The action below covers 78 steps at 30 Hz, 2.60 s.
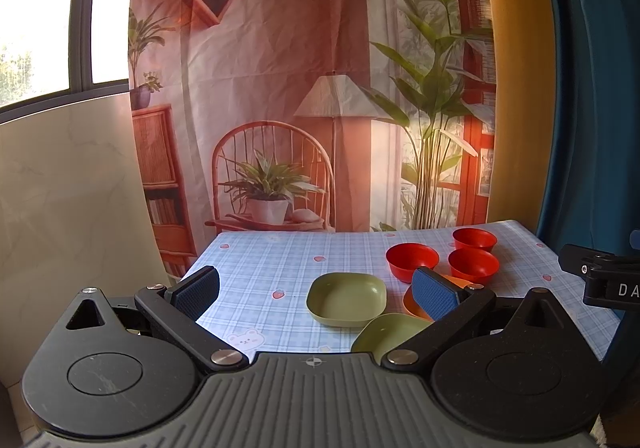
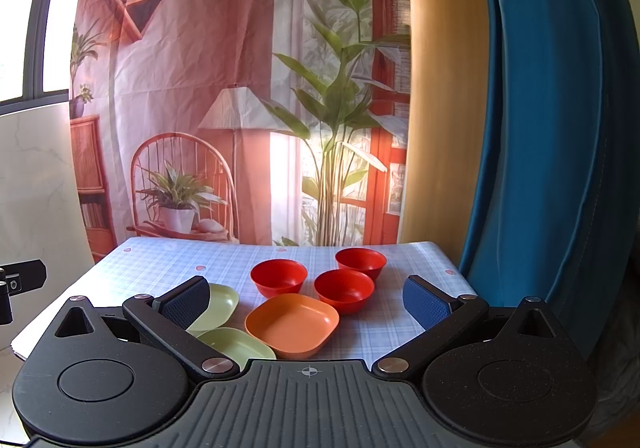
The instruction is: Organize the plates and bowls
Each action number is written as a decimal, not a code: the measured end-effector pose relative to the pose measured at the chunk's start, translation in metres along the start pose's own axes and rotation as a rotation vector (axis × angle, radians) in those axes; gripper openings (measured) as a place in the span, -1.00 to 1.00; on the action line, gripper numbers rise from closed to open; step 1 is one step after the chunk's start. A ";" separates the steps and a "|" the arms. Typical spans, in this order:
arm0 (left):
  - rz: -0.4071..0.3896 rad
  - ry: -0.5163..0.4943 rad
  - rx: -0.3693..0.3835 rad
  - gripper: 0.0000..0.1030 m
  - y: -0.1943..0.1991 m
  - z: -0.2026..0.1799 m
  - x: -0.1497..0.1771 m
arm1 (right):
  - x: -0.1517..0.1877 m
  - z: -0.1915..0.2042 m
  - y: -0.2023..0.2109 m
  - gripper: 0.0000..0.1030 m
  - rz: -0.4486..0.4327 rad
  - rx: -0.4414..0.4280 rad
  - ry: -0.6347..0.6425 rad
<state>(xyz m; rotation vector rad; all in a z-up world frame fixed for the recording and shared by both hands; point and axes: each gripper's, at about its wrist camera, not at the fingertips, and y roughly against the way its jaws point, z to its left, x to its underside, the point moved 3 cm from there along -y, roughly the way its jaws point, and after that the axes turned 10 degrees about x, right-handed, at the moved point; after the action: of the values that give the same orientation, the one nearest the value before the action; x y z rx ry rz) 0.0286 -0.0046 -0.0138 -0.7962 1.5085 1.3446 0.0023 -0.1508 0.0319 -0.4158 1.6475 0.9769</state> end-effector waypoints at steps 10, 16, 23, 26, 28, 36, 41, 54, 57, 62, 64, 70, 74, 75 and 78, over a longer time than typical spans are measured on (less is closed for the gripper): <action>0.000 -0.005 0.008 1.00 0.001 0.002 -0.001 | -0.001 0.000 0.001 0.99 0.002 0.000 -0.001; -0.001 -0.007 0.010 1.00 0.001 0.002 -0.001 | -0.001 0.000 0.000 0.99 0.004 0.000 -0.001; -0.001 -0.007 0.009 1.00 0.001 0.002 -0.001 | -0.002 0.000 0.000 0.99 0.005 0.000 -0.001; -0.002 -0.007 0.009 1.00 0.001 0.002 -0.001 | -0.002 0.000 -0.001 0.99 0.005 -0.001 -0.002; -0.002 -0.007 0.008 1.00 0.001 0.002 -0.001 | -0.002 0.000 -0.001 0.99 0.006 0.000 -0.002; -0.001 -0.007 0.008 1.00 0.001 0.002 -0.001 | -0.002 -0.001 -0.001 0.99 0.006 -0.001 -0.002; -0.001 -0.007 0.008 1.00 0.001 0.001 -0.001 | -0.002 -0.001 -0.001 0.99 0.007 -0.001 -0.002; -0.001 -0.007 0.007 1.00 0.001 0.001 0.000 | -0.007 0.000 0.003 0.99 0.009 -0.002 -0.003; 0.001 -0.006 0.008 1.00 0.000 0.001 0.000 | -0.002 0.000 -0.001 0.99 0.010 -0.002 -0.003; 0.005 -0.006 0.012 1.00 0.001 0.001 0.002 | -0.004 0.000 -0.002 0.99 0.011 -0.002 -0.004; 0.008 -0.006 0.014 1.00 0.000 0.001 0.003 | -0.003 0.001 -0.001 0.99 0.012 -0.005 -0.004; 0.030 0.020 0.058 1.00 -0.005 0.007 0.003 | -0.001 -0.001 -0.003 0.99 0.017 -0.011 -0.004; -0.004 0.045 0.084 1.00 -0.013 0.016 0.001 | 0.001 -0.006 -0.017 0.99 0.012 -0.042 -0.016; -0.021 0.046 0.078 1.00 -0.016 0.018 0.001 | 0.001 -0.007 -0.019 0.99 0.010 -0.044 -0.018; -0.015 0.023 0.044 1.00 -0.034 0.021 -0.001 | -0.002 -0.013 -0.032 0.99 0.000 -0.070 -0.041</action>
<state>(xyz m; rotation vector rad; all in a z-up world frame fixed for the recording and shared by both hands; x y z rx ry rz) 0.0643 0.0098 -0.0242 -0.7956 1.5421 1.2913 0.0173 -0.1809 0.0220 -0.4401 1.5794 1.0392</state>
